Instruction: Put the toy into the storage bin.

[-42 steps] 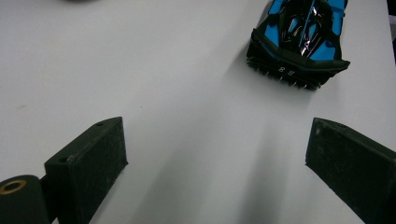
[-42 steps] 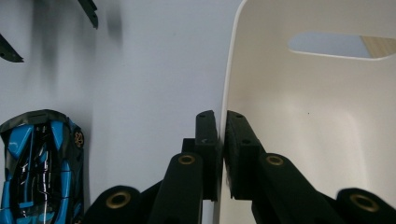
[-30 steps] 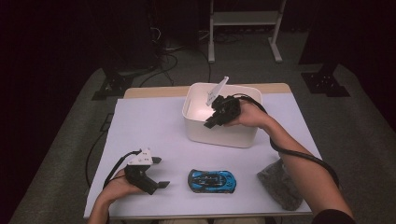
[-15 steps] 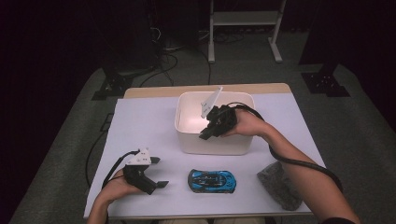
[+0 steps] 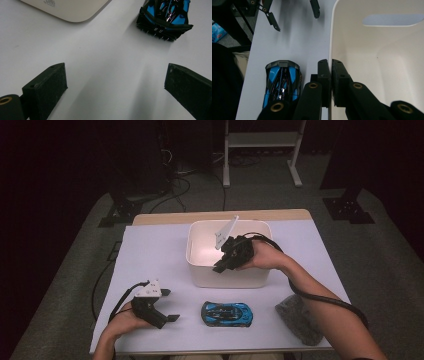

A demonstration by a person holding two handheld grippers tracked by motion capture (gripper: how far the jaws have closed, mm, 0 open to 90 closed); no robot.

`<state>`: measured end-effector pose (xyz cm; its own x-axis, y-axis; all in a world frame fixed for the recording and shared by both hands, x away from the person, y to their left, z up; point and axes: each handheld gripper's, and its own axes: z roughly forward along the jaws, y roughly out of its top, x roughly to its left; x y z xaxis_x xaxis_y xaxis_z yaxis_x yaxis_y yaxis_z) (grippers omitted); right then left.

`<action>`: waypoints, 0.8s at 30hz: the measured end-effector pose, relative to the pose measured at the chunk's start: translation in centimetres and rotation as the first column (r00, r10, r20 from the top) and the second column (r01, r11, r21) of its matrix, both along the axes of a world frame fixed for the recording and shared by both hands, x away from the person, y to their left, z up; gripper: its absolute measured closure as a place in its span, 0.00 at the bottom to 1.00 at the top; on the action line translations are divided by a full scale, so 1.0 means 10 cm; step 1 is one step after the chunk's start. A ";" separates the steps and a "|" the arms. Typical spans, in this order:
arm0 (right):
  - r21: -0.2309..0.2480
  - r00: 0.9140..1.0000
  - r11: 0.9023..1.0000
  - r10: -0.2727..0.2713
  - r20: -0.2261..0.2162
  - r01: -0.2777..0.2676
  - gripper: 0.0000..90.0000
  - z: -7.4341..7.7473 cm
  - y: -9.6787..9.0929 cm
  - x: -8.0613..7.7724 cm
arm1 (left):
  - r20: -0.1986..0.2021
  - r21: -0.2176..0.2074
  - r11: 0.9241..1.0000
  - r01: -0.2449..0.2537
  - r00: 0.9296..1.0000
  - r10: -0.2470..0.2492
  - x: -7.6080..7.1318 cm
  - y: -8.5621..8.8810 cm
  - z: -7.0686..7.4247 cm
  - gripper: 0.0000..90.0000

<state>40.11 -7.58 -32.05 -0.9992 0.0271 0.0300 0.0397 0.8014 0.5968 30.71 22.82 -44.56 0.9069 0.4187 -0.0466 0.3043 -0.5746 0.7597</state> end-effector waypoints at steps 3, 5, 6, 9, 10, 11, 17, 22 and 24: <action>-0.001 1.000 1.000 -0.006 0.002 0.006 0.94 0.00 0.00 -0.02 | 0.008 -0.003 1.000 -0.008 1.000 0.008 0.00 0.02 0.00 0.04; 0.000 1.000 1.000 -0.016 -0.008 0.016 0.91 0.01 -0.01 -0.01 | 0.011 -0.005 1.000 -0.014 1.000 0.014 0.00 0.02 0.00 0.04; 0.004 1.000 1.000 -0.015 -0.018 0.015 0.88 0.01 -0.01 -0.01 | 0.011 -0.006 1.000 -0.013 1.000 0.013 0.00 0.03 0.00 0.04; 0.019 1.000 0.999 -0.027 -0.003 0.028 0.76 0.07 -0.04 -0.05 | 0.023 0.004 1.000 -0.009 1.000 0.009 0.00 0.02 0.00 0.04; 0.029 0.999 0.999 -0.033 0.002 0.033 0.73 0.09 -0.06 -0.07 | 0.027 0.008 1.000 -0.008 1.000 0.007 0.00 0.02 0.00 0.04; 0.039 0.999 0.999 -0.038 0.008 0.038 0.71 0.11 -0.09 -0.09 | 0.030 0.011 1.000 -0.009 1.000 0.009 0.00 0.02 0.00 0.04; 0.096 0.998 0.993 -0.064 0.028 0.061 0.56 0.25 -0.27 -0.25 | 0.037 0.017 1.000 -0.011 0.999 0.010 -0.01 0.01 -0.01 0.04; 0.138 0.997 0.989 -0.067 0.050 0.060 0.45 0.32 -0.42 -0.47 | 0.030 0.034 0.999 -0.011 1.000 0.010 -0.02 0.01 -0.03 0.04; 0.151 0.997 0.987 -0.059 0.054 0.050 0.39 0.31 -0.46 -0.60 | 0.029 0.033 0.999 -0.009 1.000 0.009 -0.02 0.01 -0.03 0.04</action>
<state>34.16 -12.23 -28.93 -0.9965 0.0813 -0.0202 0.0428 0.7009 0.7119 30.51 22.88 -44.85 0.9039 0.4277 -0.0066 0.2879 -0.5968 0.7490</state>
